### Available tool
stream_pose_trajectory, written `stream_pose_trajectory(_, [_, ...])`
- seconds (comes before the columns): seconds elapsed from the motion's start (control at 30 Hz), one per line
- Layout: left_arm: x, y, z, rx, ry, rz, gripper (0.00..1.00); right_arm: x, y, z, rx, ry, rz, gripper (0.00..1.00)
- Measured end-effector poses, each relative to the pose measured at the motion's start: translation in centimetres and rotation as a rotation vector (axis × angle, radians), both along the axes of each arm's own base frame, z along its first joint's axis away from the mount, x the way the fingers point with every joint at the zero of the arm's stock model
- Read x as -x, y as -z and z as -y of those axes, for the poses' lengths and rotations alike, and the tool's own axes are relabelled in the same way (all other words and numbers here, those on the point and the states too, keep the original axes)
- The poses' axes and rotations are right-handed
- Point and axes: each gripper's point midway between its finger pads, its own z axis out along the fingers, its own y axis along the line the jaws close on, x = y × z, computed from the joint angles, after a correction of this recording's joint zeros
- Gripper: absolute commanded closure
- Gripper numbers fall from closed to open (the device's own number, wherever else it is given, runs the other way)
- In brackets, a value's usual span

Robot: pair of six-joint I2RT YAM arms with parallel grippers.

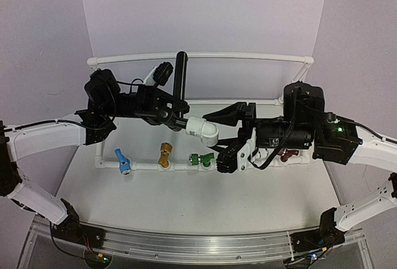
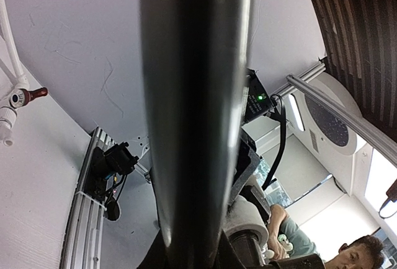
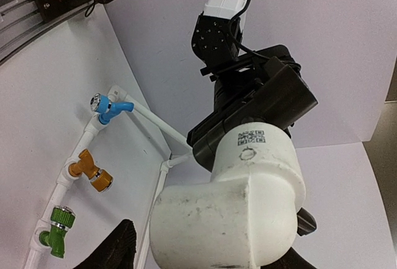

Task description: Install the water faucets

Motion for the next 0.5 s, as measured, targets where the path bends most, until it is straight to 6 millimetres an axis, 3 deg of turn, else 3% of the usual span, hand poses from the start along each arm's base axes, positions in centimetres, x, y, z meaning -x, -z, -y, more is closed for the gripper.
stream_pose_trajectory(0.5, [0.1,-1.4,-0.2,0.057,0.007,-0.003,1.0,-1.4,1.4,-0.4,0.013,0.056,-0.086,0.34])
